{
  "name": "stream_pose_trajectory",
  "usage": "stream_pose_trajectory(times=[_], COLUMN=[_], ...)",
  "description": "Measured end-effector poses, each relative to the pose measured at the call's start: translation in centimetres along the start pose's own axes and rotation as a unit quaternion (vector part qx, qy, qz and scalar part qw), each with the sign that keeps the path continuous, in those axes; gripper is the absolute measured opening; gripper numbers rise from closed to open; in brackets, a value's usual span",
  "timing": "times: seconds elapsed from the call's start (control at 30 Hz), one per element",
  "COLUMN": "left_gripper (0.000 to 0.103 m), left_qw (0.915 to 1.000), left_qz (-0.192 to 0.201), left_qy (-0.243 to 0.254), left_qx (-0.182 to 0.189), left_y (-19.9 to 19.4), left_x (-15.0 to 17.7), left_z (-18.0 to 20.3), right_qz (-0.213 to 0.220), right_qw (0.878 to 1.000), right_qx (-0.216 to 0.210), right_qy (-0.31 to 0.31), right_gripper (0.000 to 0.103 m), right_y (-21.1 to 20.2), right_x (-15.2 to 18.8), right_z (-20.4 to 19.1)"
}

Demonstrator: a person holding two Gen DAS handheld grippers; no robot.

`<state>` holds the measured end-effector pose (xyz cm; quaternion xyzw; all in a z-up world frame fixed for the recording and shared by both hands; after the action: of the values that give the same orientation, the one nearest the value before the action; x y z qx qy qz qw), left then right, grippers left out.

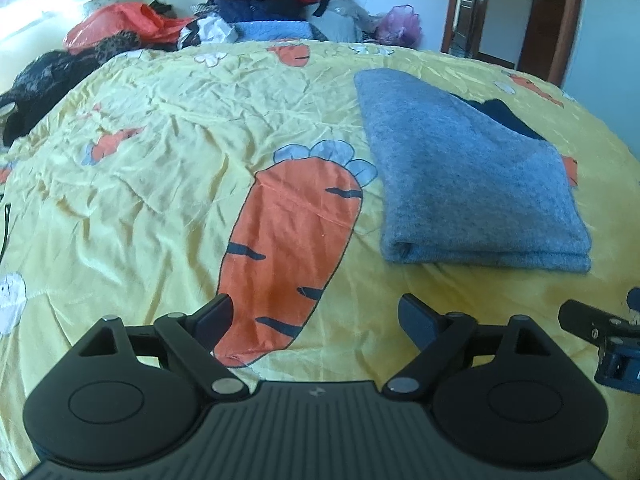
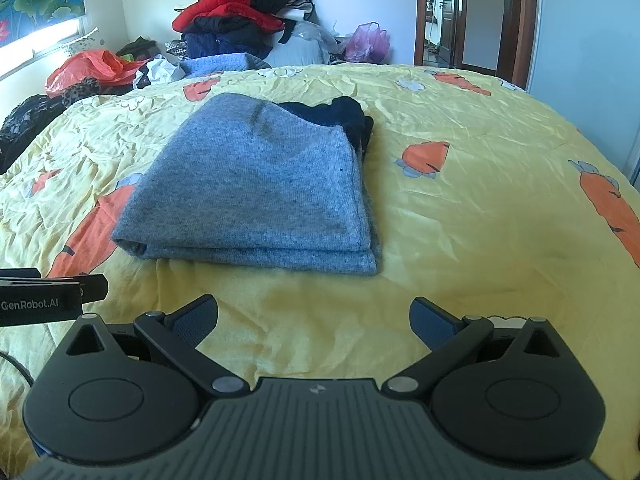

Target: Fold small clothes

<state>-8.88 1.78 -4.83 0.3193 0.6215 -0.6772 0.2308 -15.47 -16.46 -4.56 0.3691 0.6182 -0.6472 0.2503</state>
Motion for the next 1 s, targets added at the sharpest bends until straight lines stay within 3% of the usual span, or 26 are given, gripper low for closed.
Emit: stream_pose_trajectory(times=[0.2,1.0], left_gripper=[0.090,0.090], left_qw=[0.9998,0.9995], left_qz=[0.002,0.002], left_qy=[-0.018,0.014], left_qx=[-0.003,-0.027], left_y=[-0.03,-0.01], left_x=[-0.10,0.26], left_z=[-0.80,-0.50], right_qz=[0.000,-0.002], right_qw=[1.000,1.000], right_qx=[-0.001,-0.004], right_qy=[-0.001,-0.002], right_gripper=[0.103,0.103], right_y=[-0.17,-0.17], right_x=[-0.09,0.00], right_z=[-0.08,0.11])
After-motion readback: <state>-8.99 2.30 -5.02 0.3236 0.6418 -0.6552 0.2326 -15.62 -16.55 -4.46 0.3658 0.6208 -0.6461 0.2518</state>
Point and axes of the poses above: each gripper's, at about its wrist camera, not at the fingertips, and y roughly the way its jaws point, z to its right, x to its underside, the point moved 5 cm from there along y, roughly the way its jaws point, and after that the axes turned 4 degrees about z, right-handed, at the moved point
